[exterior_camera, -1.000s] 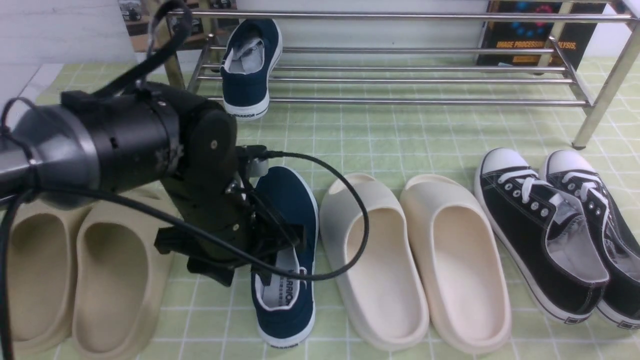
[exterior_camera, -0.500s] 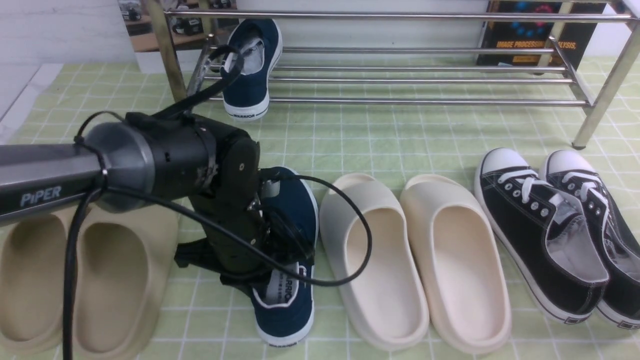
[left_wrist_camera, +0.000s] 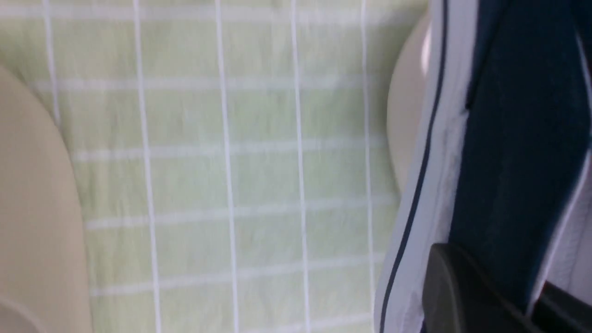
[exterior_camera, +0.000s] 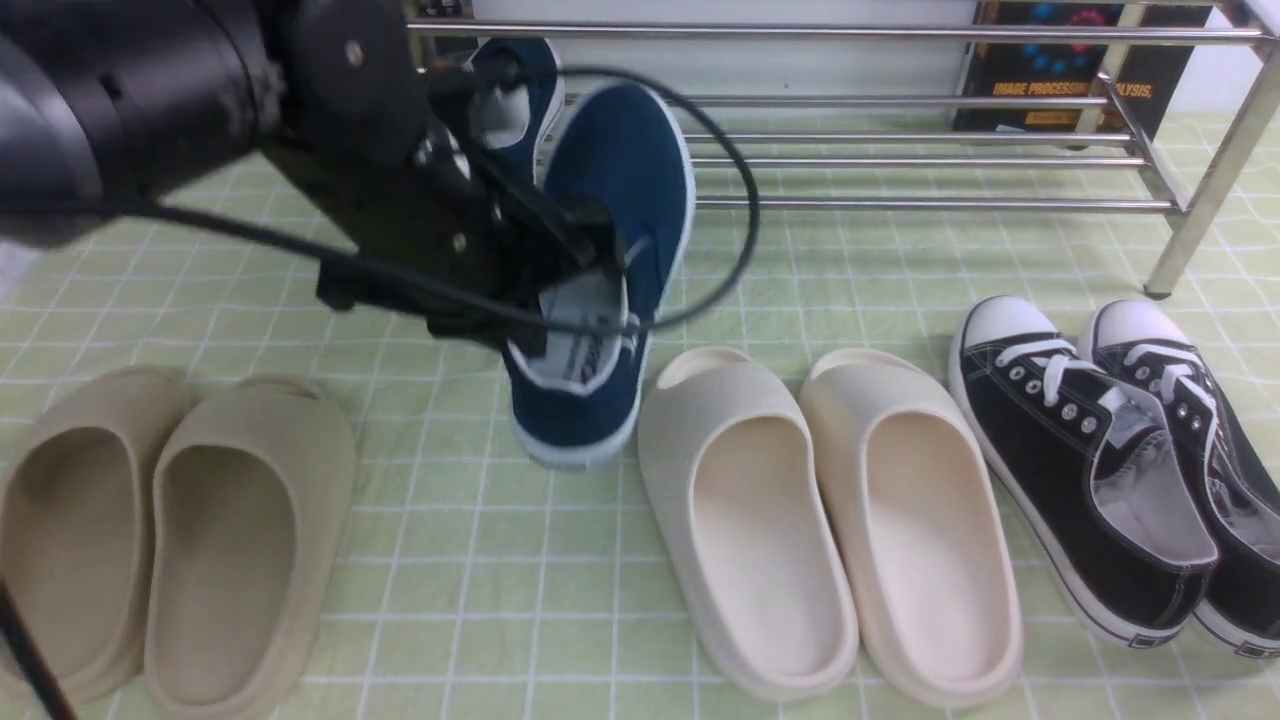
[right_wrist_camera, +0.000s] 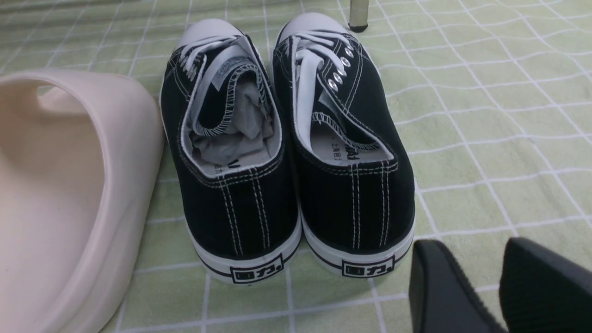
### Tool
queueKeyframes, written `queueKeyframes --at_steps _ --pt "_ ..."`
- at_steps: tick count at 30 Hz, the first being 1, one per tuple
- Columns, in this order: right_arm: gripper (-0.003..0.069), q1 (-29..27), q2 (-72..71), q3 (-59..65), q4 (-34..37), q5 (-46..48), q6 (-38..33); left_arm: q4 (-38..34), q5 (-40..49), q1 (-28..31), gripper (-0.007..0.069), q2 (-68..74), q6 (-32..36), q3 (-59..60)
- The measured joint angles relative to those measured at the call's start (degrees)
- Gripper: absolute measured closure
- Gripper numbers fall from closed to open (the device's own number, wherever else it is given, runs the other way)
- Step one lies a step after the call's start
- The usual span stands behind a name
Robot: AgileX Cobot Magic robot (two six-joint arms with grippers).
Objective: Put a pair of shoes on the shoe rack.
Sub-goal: Use the left arm to put a shoe into the shoe rack
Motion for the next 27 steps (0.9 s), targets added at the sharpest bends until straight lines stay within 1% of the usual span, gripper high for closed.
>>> queueKeyframes --at_steps 1,4,6,7,11,14,15,16,21,27 --pt "0.0419 0.0 0.0 0.0 0.0 0.0 0.0 -0.1 0.1 0.0 0.0636 0.2 0.1 -0.3" --pt "0.0419 0.0 0.0 0.0 0.0 0.0 0.0 -2.4 0.2 2.4 0.0636 3.7 1.2 -4.4" --pt "0.0419 0.0 0.0 0.0 0.0 0.0 0.0 -4.8 0.3 3.7 0.0636 8.6 3.2 -8.1" --pt "0.0419 0.0 0.0 0.0 0.0 0.0 0.0 -4.8 0.3 3.7 0.0636 8.6 3.2 -8.1" --pt "0.0419 0.0 0.0 0.0 0.0 0.0 0.0 -6.5 0.1 3.8 0.0636 15.8 4.6 -13.8" --pt "0.0419 0.0 0.0 0.0 0.0 0.0 0.0 -6.7 -0.4 3.8 0.0636 18.5 4.8 -16.7" --pt "0.0419 0.0 0.0 0.0 0.0 0.0 0.0 -6.7 -0.8 3.8 0.0636 20.9 5.0 -20.0" --pt "0.0419 0.0 0.0 0.0 0.0 0.0 0.0 -6.7 -0.8 3.8 0.0636 21.1 5.0 -20.0" --pt "0.0419 0.0 0.0 0.0 0.0 0.0 0.0 -6.6 -0.6 3.8 0.0636 28.2 5.0 -30.4" --pt "0.0419 0.0 0.0 0.0 0.0 0.0 0.0 -5.8 0.3 3.8 0.0636 32.7 5.0 -38.2"
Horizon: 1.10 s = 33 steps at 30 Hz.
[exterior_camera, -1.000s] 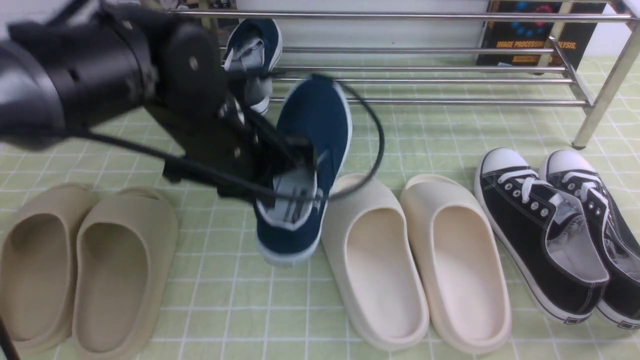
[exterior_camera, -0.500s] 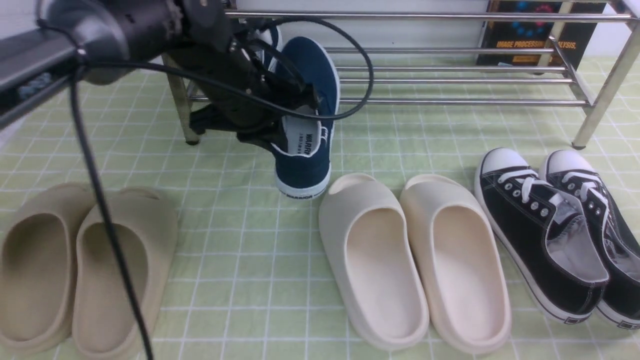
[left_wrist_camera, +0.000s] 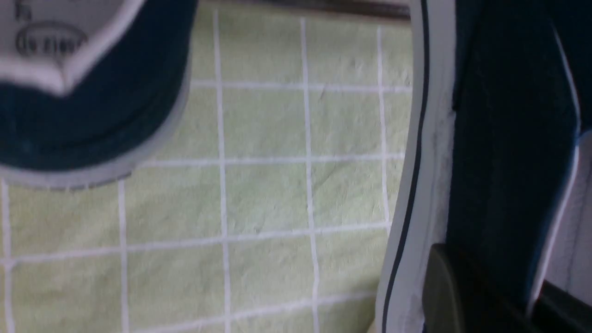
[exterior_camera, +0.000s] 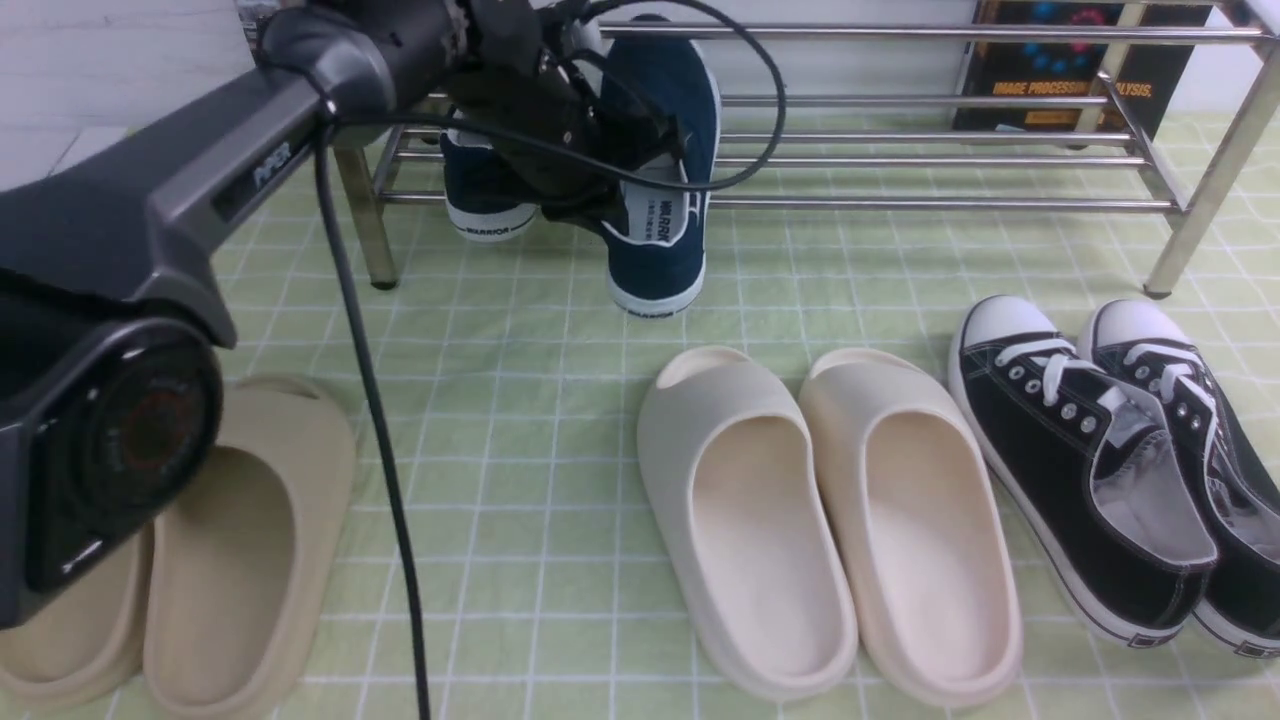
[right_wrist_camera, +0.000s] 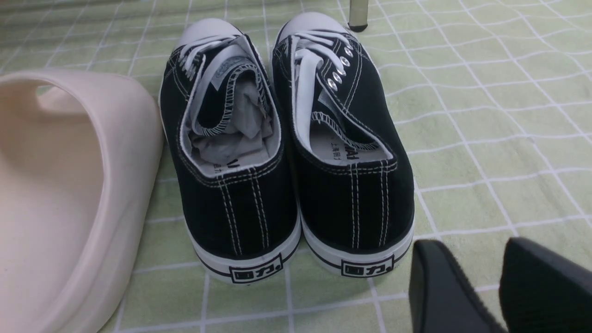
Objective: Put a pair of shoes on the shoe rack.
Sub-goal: Use the left arm to put a shoe into the shoe rack
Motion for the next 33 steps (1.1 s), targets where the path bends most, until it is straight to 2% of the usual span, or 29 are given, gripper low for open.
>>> queueKeyframes --at_steps 5,20,26,30,33 --pt "0.0419 0.0 0.0 0.0 0.0 0.0 0.0 2.9 -0.2 0.1 0.0636 2.3 0.0 -3.7" --pt "0.0419 0.0 0.0 0.0 0.0 0.0 0.0 4.9 -3.0 1.2 0.0615 4.2 -0.5 -4.4" --pt "0.0419 0.0 0.0 0.0 0.0 0.0 0.0 7.0 -5.9 1.2 0.0538 4.2 -0.5 -4.6" --pt "0.0419 0.0 0.0 0.0 0.0 0.0 0.0 7.4 -6.3 1.2 0.044 4.2 -1.1 -4.9" --pt "0.0419 0.0 0.0 0.0 0.0 0.0 0.0 7.5 -6.0 1.2 0.04 3.8 -2.2 -5.2"
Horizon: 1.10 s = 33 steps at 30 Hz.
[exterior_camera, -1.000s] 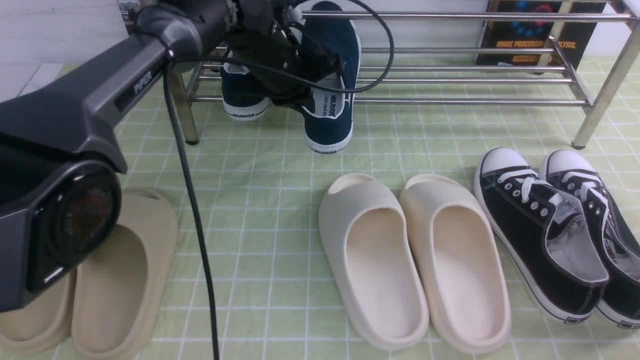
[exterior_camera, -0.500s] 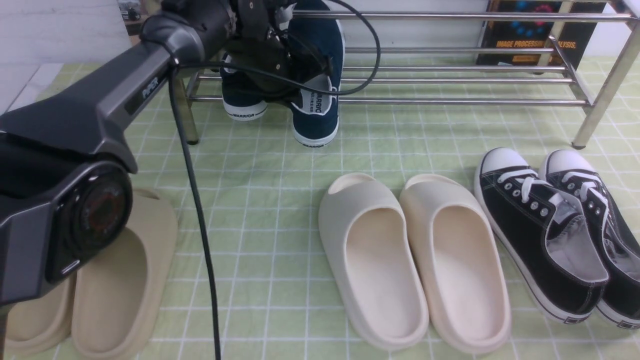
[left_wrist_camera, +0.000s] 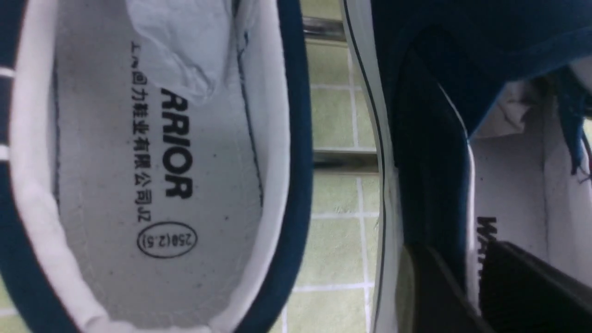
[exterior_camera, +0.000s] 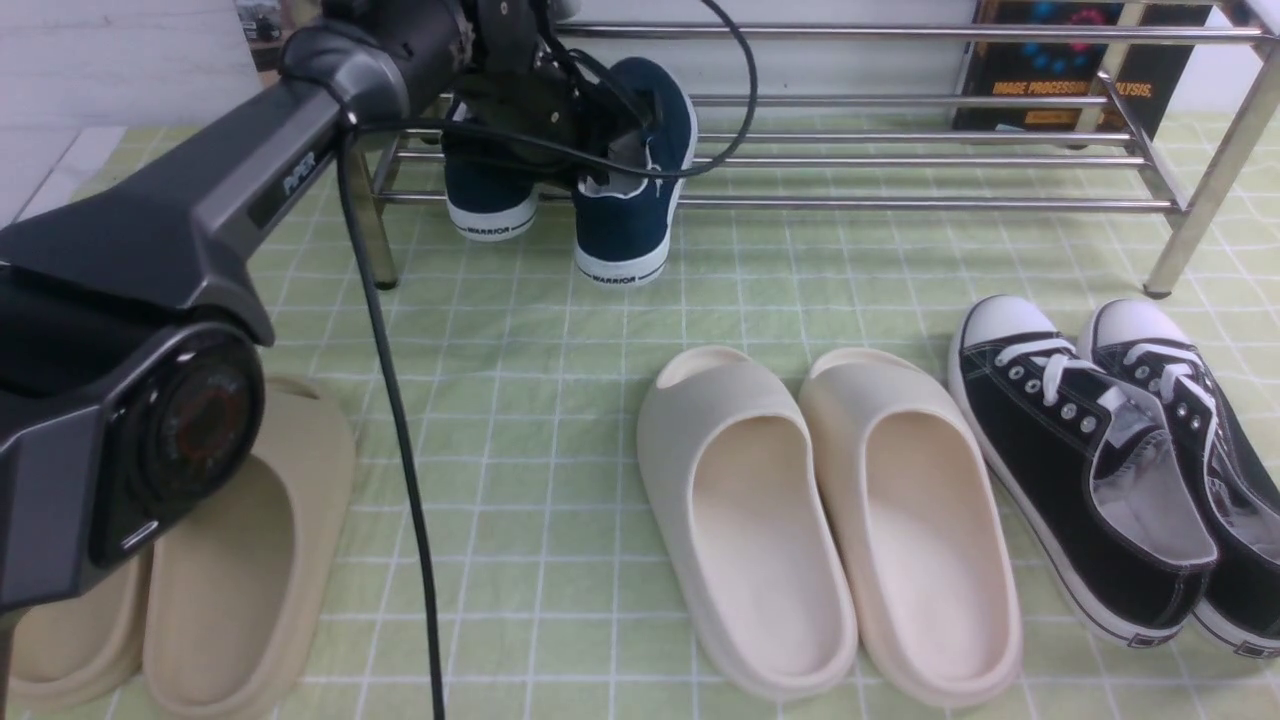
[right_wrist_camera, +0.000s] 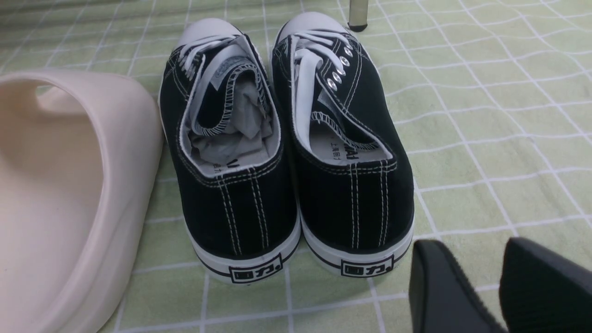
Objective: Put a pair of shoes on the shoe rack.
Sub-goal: Use the left arm to put a shoe into the shoe rack
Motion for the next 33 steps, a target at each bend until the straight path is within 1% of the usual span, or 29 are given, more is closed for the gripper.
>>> queueKeyframes --at_steps 2,4,7,8,9,11,15,16,18,21,25,28,31,33 --pt "0.0419 0.0 0.0 0.0 0.0 0.0 0.0 0.1 1.7 0.0 0.0384 -0.4 -0.3 -1.1" --pt "0.0419 0.0 0.0 0.0 0.0 0.0 0.0 0.2 3.2 0.0 0.0385 -0.8 -0.3 -2.1" --pt "0.0419 0.0 0.0 0.0 0.0 0.0 0.0 0.9 10.1 0.0 0.0413 -3.6 1.0 -5.6" --pt "0.0419 0.0 0.0 0.0 0.0 0.0 0.0 0.9 10.1 0.0 0.0416 -3.6 1.2 -5.6" --pt "0.0419 0.0 0.0 0.0 0.0 0.0 0.0 1.0 13.3 0.0 0.0441 -5.3 2.8 -7.0" --pt "0.0419 0.0 0.0 0.0 0.0 0.0 0.0 1.0 15.4 0.0 0.0463 -6.6 3.7 -7.4" --pt "0.0419 0.0 0.0 0.0 0.0 0.0 0.1 0.8 22.5 -0.1 0.0568 -9.7 6.8 -7.8" --pt "0.0419 0.0 0.0 0.0 0.0 0.0 0.1 0.8 22.7 -0.1 0.0573 -9.7 6.9 -7.8" --pt "0.0419 0.0 0.0 0.0 0.0 0.0 0.1 0.9 23.3 -0.9 0.0636 -9.6 8.4 -6.6" --pt "0.0419 0.0 0.0 0.0 0.0 0.0 0.1 0.7 23.5 -2.5 0.0638 -8.8 9.4 -3.4" --pt "0.0419 0.0 0.0 0.0 0.0 0.0 0.1 -1.3 23.5 -4.5 0.0638 -6.3 9.7 1.4" --pt "0.0419 0.0 0.0 0.0 0.0 0.0 0.1 -1.7 22.9 -5.3 0.0638 -4.1 9.8 2.5" --pt "0.0419 0.0 0.0 0.0 0.0 0.0 0.1 -1.5 19.0 -5.3 0.0638 -1.7 9.4 2.7" --pt "0.0419 0.0 0.0 0.0 0.0 0.0 0.1 -1.4 15.6 -5.2 0.0638 -0.7 7.4 2.7"
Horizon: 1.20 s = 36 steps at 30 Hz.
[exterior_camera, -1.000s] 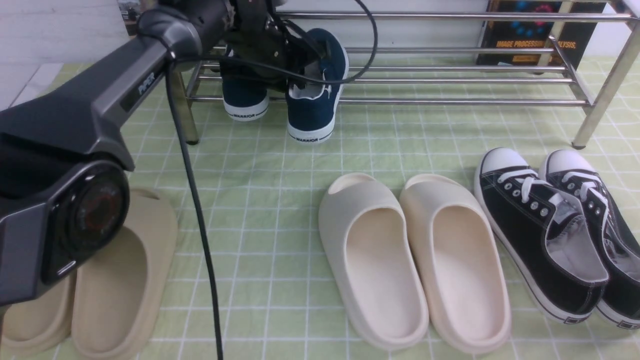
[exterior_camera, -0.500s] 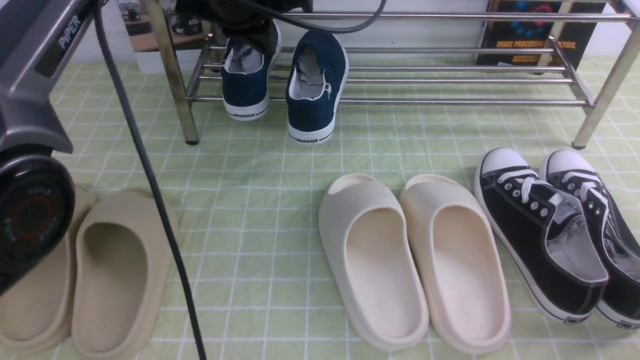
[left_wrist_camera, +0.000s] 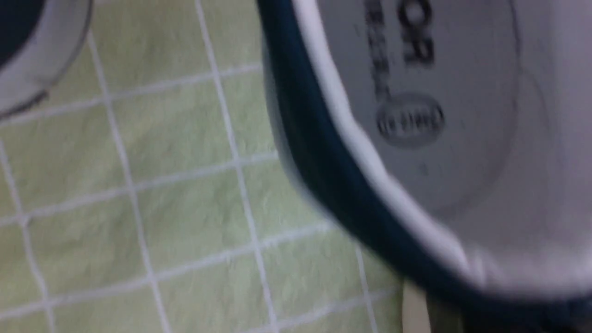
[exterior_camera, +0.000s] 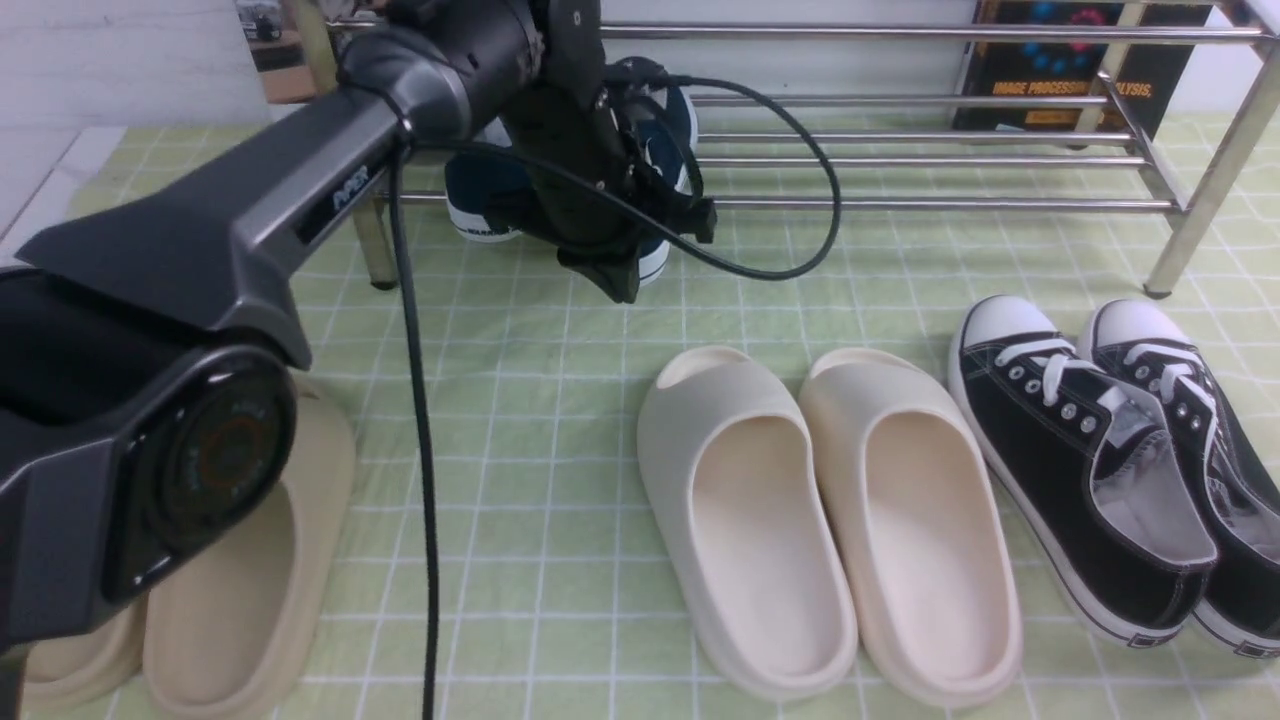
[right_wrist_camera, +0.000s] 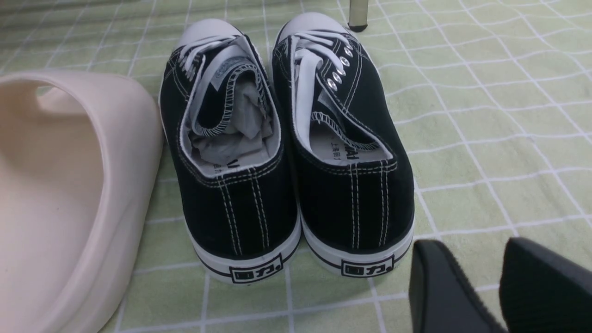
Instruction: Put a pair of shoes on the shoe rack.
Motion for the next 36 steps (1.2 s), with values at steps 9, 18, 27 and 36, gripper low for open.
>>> queueKeyframes --at_steps 9,18,27,36 --pt "0.0419 0.0 0.0 0.0 0.0 0.0 0.0 -0.2 -12.2 0.0 0.0638 0.4 -6.1 0.2" --pt "0.0419 0.0 0.0 0.0 0.0 0.0 0.0 1.1 -14.1 2.5 0.0638 0.7 -8.0 0.2" --pt "0.0419 0.0 0.0 0.0 0.0 0.0 0.0 1.6 -15.2 2.7 0.0638 0.7 -7.8 0.2" --pt "0.0419 0.0 0.0 0.0 0.0 0.0 0.0 5.5 -4.8 2.9 0.0638 -13.8 -2.6 0.2"
